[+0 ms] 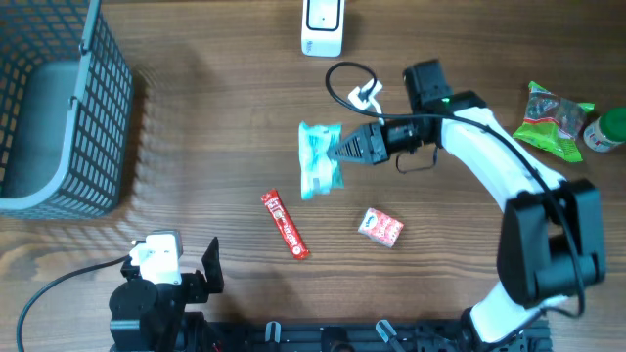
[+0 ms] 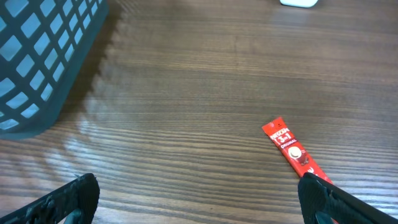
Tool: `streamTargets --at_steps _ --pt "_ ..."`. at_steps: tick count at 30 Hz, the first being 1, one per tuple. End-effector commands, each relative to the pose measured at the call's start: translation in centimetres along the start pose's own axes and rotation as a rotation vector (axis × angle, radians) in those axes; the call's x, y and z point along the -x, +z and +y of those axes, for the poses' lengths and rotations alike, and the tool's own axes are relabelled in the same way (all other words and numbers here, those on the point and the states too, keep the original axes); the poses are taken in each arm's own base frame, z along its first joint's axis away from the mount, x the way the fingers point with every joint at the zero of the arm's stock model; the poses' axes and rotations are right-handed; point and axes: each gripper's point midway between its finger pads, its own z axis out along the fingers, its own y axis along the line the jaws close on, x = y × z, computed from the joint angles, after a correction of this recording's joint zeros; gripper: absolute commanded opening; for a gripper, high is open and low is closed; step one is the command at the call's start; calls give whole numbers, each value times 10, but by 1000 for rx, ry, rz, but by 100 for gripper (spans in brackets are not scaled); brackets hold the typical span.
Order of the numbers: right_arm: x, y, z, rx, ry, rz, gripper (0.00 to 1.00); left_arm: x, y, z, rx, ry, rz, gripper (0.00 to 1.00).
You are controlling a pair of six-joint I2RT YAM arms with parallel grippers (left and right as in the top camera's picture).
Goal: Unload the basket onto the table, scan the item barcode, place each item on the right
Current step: 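Hold the wipes pack in front of the white scanner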
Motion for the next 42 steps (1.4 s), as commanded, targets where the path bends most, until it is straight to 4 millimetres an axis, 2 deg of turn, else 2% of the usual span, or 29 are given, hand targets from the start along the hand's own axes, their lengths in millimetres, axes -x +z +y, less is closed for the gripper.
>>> streamTargets --at_steps 1,4,7,9,13,20,23,32,36,39,42 --pt "25 -10 -1 -144 34 -73 5 -1 1 1 6 -7 -2 100" --pt "54 -19 -5 -240 -41 -170 5 -1 1 1 6 -7 -2 100" --pt "95 -37 -15 -376 -85 -332 5 -1 1 1 6 -7 -2 100" --pt "119 -55 -29 -511 -116 -444 4 -1 1 1 6 -7 -2 100" --pt "153 -96 -53 -810 -204 -627 5 -1 1 1 6 -7 -2 100" --pt "207 -142 -33 -1073 -568 -827 5 -1 1 1 6 -7 -2 100" --pt "220 -155 -36 -1163 -651 -889 5 -1 1 1 6 -7 -2 100" --pt "234 -140 -70 -1165 -737 -906 5 -1 1 1 6 -7 -2 100" --pt "245 -118 -86 -1152 -793 -844 5 -1 1 1 6 -7 -2 100" --pt "251 -101 -88 -1154 -831 -821 5 -1 1 1 6 -7 -2 100" --pt "257 -93 -98 -1265 -882 -782 5 -1 1 1 6 -7 -2 100"
